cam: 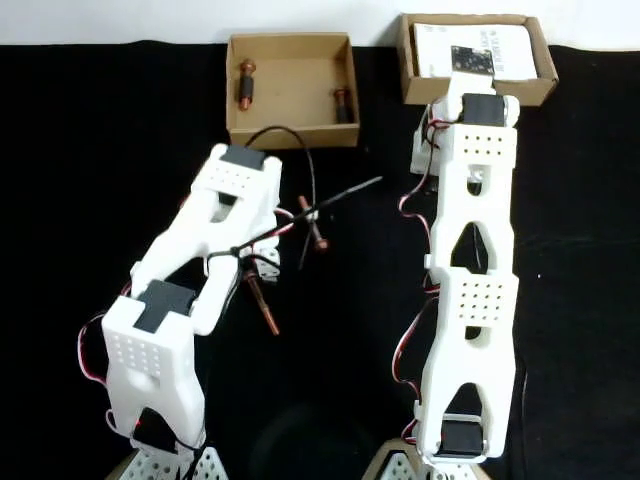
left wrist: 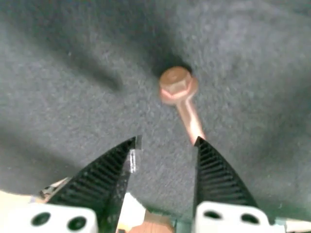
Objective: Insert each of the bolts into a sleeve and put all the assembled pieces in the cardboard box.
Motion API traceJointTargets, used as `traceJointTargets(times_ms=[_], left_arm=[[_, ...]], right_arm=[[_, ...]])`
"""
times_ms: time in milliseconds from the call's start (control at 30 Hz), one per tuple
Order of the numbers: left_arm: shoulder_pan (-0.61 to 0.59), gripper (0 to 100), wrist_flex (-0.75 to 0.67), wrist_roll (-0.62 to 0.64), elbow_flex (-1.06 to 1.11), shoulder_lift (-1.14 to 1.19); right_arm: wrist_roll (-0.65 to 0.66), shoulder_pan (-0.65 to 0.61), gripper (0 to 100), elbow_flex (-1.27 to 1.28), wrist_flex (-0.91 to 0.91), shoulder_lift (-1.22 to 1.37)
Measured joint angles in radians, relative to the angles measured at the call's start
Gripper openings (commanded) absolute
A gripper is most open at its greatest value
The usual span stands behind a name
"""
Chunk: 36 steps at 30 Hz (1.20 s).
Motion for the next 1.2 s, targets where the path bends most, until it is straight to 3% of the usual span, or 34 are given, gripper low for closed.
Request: traceJointTargets(times_ms=[233, 500, 733, 1067, 1200], left_arm=[[0.0, 19, -0.218, 0.13, 0.11, -0.003], [0.003, 18, -0.313, 0.227, 0.181, -0.037], [0.008, 4, -0.428, 0.236, 0.238, -0.051], [0.009, 1, -0.448, 0.232, 0.238, -0.054], [0.009, 1, -0.433, 0.121, 0.213, -0.052]], right_arm=[[0.0, 0.0, 0.6, 0.0, 0.0, 0.0], [0.0, 0.0, 0.6, 0.0, 0.0, 0.0], [0.0, 0.0, 0.6, 0.0, 0.0, 0.0], [0.0, 0.0, 0.6, 0.0, 0.0, 0.0], [0.0, 0.0, 0.6, 0.0, 0.0, 0.0]])
